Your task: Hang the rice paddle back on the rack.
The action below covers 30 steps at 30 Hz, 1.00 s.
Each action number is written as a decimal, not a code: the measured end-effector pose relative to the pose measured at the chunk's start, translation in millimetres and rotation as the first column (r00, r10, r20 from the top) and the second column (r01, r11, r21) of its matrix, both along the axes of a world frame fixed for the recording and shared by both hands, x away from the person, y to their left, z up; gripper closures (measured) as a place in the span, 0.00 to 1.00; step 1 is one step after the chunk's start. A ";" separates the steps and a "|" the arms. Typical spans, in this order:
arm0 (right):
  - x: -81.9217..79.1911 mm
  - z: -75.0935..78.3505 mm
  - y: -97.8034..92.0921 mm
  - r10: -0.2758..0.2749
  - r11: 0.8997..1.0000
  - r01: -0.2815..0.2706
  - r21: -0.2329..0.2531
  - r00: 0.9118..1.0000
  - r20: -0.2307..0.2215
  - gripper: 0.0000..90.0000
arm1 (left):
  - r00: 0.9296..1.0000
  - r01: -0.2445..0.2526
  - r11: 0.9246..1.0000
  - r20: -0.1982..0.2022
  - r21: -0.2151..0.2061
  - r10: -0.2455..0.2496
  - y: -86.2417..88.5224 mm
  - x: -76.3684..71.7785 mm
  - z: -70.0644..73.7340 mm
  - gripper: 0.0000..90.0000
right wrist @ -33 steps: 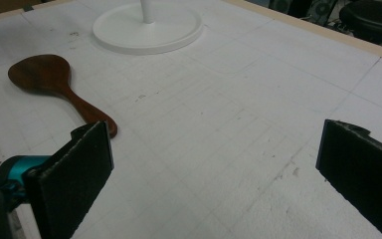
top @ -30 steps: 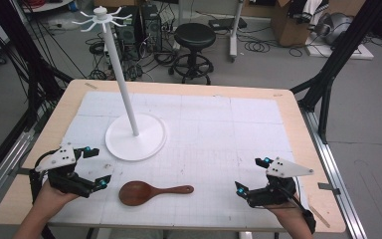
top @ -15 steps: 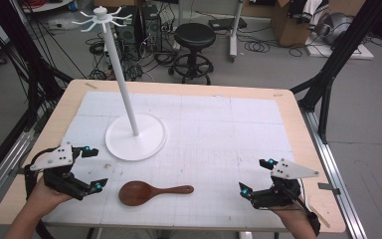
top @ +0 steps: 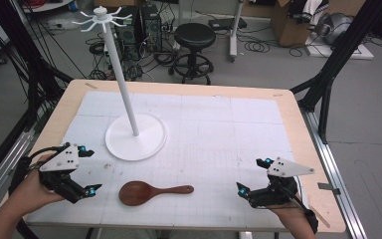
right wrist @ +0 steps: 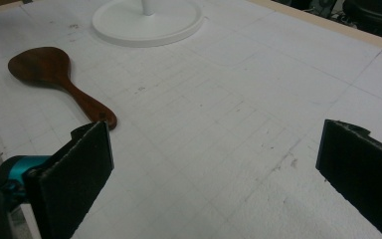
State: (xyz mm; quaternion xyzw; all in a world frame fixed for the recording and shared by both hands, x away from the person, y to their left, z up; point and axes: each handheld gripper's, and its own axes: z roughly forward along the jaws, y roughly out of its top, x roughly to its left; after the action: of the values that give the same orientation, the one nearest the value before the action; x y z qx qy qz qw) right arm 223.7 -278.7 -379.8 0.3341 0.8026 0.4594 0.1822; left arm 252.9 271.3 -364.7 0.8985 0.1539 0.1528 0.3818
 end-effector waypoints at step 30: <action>0.4 0.2 0.6 0.010 1.000 -0.010 -0.017 1.000 -0.009 0.01 | 0.983 0.131 0.983 -0.144 0.131 -0.112 -2.8 2.9 1.8 0.02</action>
State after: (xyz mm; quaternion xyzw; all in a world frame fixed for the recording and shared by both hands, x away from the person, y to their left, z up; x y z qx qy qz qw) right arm 224.0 -278.1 -379.7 0.3305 0.8090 0.4521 0.1789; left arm 255.9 268.5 -362.9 0.9391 0.1132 0.0779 0.3150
